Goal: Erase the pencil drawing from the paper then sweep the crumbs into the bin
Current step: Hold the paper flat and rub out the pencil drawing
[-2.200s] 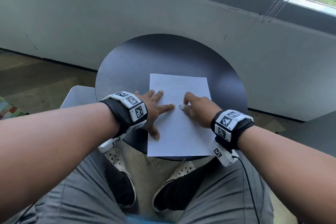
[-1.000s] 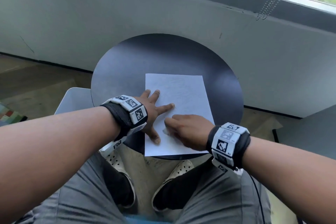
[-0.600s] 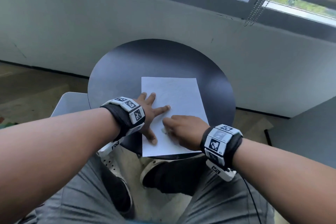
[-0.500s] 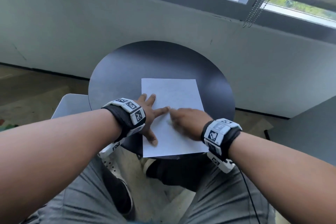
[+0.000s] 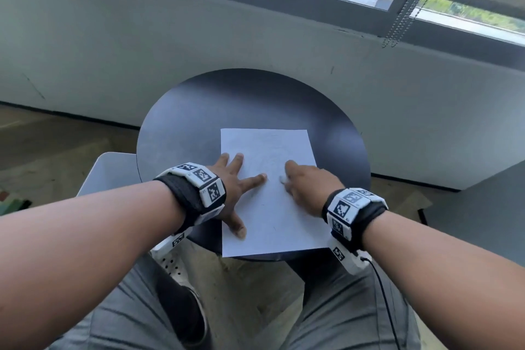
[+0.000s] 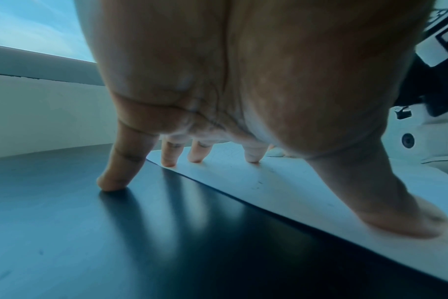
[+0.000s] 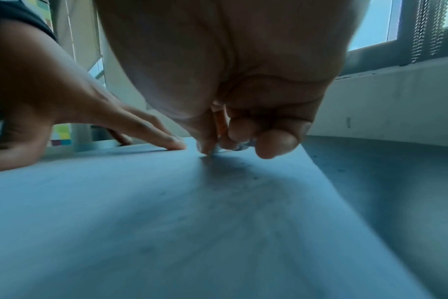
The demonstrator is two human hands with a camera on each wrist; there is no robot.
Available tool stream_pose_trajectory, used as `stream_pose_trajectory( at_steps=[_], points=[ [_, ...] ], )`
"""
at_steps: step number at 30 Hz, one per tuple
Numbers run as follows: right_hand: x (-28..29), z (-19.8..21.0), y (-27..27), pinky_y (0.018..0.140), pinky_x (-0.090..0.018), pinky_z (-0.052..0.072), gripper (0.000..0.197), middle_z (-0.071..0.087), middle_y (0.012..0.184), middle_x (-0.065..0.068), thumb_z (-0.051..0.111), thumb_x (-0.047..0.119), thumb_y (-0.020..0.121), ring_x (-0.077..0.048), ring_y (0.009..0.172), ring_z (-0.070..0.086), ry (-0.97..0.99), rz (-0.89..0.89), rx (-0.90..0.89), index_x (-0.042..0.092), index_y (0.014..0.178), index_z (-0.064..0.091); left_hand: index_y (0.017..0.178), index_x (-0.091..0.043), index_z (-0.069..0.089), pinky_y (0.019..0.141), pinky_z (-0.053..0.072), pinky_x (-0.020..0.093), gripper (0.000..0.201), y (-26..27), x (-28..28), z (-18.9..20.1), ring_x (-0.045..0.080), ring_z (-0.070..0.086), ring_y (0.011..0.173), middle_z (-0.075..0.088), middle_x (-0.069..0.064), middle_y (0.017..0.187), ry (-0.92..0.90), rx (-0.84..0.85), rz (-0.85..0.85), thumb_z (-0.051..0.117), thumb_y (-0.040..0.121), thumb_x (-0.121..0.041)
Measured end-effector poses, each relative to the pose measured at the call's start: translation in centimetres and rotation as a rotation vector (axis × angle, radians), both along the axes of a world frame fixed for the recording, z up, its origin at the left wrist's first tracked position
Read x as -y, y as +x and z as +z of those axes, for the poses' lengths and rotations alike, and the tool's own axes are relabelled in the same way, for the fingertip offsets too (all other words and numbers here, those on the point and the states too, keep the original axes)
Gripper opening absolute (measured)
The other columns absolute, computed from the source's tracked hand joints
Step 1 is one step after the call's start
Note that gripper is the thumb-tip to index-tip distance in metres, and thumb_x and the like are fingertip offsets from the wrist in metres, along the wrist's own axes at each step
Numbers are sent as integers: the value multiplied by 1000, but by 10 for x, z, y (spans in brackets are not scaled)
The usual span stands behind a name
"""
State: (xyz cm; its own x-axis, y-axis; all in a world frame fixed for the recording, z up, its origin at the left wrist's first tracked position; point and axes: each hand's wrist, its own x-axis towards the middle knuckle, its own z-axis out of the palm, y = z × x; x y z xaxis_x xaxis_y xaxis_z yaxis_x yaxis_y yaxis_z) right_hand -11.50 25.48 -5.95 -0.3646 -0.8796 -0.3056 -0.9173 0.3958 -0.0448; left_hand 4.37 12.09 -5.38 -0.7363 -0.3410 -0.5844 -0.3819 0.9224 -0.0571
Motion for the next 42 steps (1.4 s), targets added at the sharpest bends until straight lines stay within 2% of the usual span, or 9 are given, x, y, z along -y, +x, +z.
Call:
stream_pose_trajectory(
  at_steps=[6,11,17,22,26,29,34,40,42],
  points=[
    [-19,3,40,74,-40,45,18,51,101,-3,31,36,102,-29,95,55,49,315,148,25,116,36,143,-60,-18,109,29,66,131,-2,0,-4,42,-15,149,-24,11,161,6,-5,9,74,53,-81],
    [4,0,-11,73,-42,49,19,61,104,-10,34,39,102,-34,80,52,4,-1,-26,22,94,30,141,-62,-19,110,30,67,128,-5,-1,-4,43,-15,148,-24,11,161,7,5,27,72,53,-84],
    [-22,5,60,75,-42,48,16,51,98,-4,43,24,99,-32,95,58,94,338,152,20,115,41,142,-60,-21,109,31,65,129,-4,-2,-7,42,-15,149,-26,11,161,-13,4,15,69,53,-86],
    [-4,8,-2,70,-40,43,21,59,102,-12,32,38,103,-37,82,53,35,-76,8,18,97,32,140,-63,-21,104,32,68,127,-4,-2,-3,40,-10,150,-21,7,162,-45,7,10,67,52,-89],
    [-19,11,56,66,-37,36,7,59,103,-9,39,25,99,-33,86,55,75,132,144,21,104,36,138,-65,-21,102,35,67,127,-3,-1,-3,37,-5,149,-17,4,162,-61,0,3,63,47,-93],
    [-27,11,76,65,-38,39,11,53,94,-6,40,29,100,-32,87,56,106,263,205,23,96,31,139,-63,-21,104,28,70,127,0,1,-7,37,-6,149,-19,5,161,-64,-33,-10,59,46,-96],
    [-19,8,21,69,-40,41,24,62,103,-11,33,42,103,-36,80,52,16,-84,54,19,94,31,145,-55,-19,118,10,62,126,22,8,-17,29,-18,151,-29,5,161,25,-128,19,50,50,-100],
    [-35,7,93,60,-38,36,21,46,83,-1,40,34,101,-32,76,49,45,263,199,21,90,28,145,-54,-21,120,3,60,127,29,9,-21,28,-23,150,-31,6,160,37,-134,10,45,48,-102],
    [-36,6,78,65,-39,41,22,49,87,-2,36,39,102,-31,78,49,41,212,142,22,91,29,144,-55,-21,118,5,63,127,29,9,-20,28,-22,150,-30,6,160,41,-122,11,46,47,-102]
  ],
)
